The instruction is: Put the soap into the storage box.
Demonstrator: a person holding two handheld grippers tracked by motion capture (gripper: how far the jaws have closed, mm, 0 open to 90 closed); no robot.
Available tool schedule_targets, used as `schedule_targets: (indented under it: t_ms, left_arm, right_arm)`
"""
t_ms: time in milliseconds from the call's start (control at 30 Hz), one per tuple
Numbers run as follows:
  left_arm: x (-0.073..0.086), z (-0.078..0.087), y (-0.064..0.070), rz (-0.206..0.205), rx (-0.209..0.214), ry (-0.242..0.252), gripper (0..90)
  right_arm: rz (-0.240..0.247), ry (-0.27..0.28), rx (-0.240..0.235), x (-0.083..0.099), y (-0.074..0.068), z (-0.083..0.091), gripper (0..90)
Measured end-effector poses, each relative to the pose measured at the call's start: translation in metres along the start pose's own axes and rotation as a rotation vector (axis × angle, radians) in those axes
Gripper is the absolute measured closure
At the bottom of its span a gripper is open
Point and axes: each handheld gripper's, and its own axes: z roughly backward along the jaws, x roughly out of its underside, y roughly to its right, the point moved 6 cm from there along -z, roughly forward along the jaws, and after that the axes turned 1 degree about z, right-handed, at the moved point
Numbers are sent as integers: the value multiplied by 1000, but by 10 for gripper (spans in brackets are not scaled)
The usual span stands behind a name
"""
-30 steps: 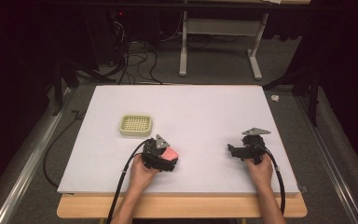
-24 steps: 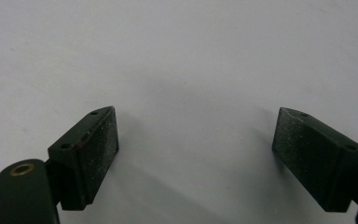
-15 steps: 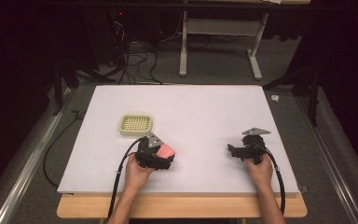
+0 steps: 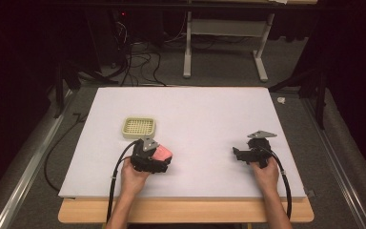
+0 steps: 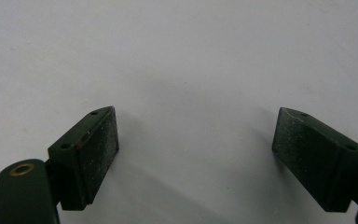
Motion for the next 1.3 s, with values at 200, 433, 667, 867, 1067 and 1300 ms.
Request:
schedule_targets:
  t_ms: [200,433,667,867,1067,1300]
  left_arm:
    - [1,8,-6,6,-19,9,138]
    - [3,14,-12,15,-35,17,138]
    - [6,20,-19,40,-50,34,138]
    - [9,26,-26,55,-71,36,138]
    - [11,31,-32,69,-89,45,138]
    - [12,36,-36,86,-102,52,138]
  right_arm:
    - [0,0,0,0,0,0,150]
    - [0,0,0,0,0,0,150]
    - [1,1,0,0,0,0,150]
    - [1,1,0,0,0,0,150]
    - [1,1,0,0,0,0,150]
    - [1,1,0,0,0,0,150]
